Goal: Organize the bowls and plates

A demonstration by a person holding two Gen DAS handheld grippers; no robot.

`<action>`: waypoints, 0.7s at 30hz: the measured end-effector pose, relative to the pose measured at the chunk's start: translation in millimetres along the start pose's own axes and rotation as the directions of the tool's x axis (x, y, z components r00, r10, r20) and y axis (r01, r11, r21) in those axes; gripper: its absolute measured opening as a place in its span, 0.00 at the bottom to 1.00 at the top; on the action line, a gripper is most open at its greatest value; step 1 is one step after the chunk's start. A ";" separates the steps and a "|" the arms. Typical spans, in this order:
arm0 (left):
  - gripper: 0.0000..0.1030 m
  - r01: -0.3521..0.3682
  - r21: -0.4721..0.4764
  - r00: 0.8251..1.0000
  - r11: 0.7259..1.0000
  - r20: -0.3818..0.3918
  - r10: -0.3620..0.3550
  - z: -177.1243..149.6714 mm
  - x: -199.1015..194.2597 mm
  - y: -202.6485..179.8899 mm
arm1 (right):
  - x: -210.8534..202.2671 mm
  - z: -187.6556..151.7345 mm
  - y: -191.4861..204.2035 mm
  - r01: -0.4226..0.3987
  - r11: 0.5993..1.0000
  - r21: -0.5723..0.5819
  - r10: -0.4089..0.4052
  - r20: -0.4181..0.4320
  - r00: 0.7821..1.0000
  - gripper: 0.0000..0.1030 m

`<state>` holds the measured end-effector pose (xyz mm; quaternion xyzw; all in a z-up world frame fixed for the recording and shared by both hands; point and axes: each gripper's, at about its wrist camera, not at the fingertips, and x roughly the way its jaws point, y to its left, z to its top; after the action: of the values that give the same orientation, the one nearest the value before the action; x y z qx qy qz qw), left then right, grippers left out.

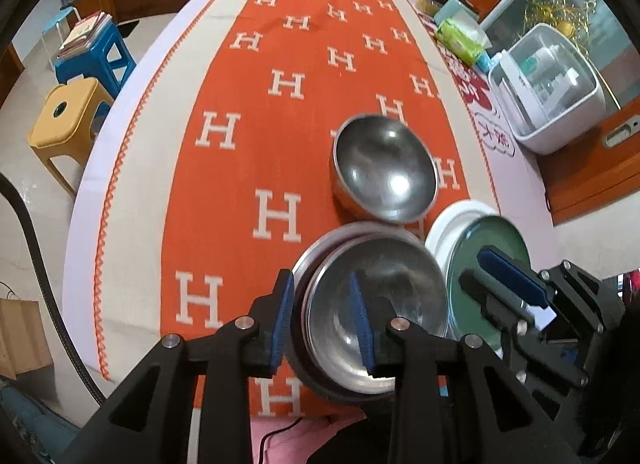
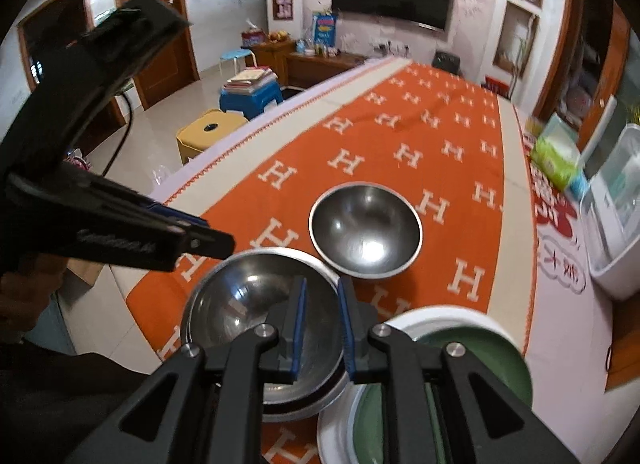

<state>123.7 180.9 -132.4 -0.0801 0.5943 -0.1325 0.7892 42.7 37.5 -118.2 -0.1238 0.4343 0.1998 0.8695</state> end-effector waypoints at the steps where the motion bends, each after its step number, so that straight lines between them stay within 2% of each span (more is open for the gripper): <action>1: 0.27 0.007 -0.002 1.000 1.000 0.010 -0.007 3.2 0.0 -0.4 | 0.2 0.9 -0.4 0.000 1.000 -0.005 0.000 0.005 1.000 0.23; 2: 0.28 0.015 0.000 1.000 1.000 0.020 -0.015 6.5 0.3 -1.2 | 1.0 2.3 -1.2 -0.002 1.000 -0.009 0.002 0.011 1.000 0.27; 4: 0.29 0.020 0.008 0.999 1.000 0.042 -0.020 11.9 0.8 -3.3 | 2.5 5.3 -3.9 -0.005 1.000 -0.014 0.006 0.025 1.000 0.29; 8: 0.48 0.009 0.035 0.994 0.999 0.107 -0.013 23.1 1.0 -8.5 | 5.1 10.5 -12.2 0.009 1.000 -0.003 -0.009 0.056 0.998 0.32; 11: 0.52 -0.006 0.051 0.988 0.999 0.151 -0.002 30.8 2.5 -12.1 | 7.6 12.9 -23.3 0.027 0.999 0.029 -0.029 0.079 0.996 0.44; 12: 0.54 -0.011 0.050 0.987 0.999 0.162 0.003 33.7 4.6 -12.8 | 8.7 13.4 -27.9 0.031 0.999 0.042 -0.034 0.086 0.996 0.45; 16: 0.57 -0.008 0.034 0.986 0.999 0.164 0.002 42.8 18.0 -13.6 | 17.2 14.4 -42.7 0.043 0.996 0.081 -0.050 0.087 0.995 0.47; 18: 0.59 -0.009 0.025 0.988 1.000 0.155 0.005 46.5 26.8 -13.8 | 23.3 14.3 -49.7 0.047 0.994 0.099 -0.055 0.076 0.996 0.52; 21: 0.59 -0.010 0.013 0.990 1.000 0.142 0.008 48.4 39.3 -14.4 | 33.8 14.1 -57.1 0.045 0.992 0.115 -0.052 0.053 0.997 0.54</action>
<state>178.6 153.8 -150.8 -0.0810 0.5360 -0.1269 0.8307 96.9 0.3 -134.7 -0.0790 0.4175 0.1570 0.8915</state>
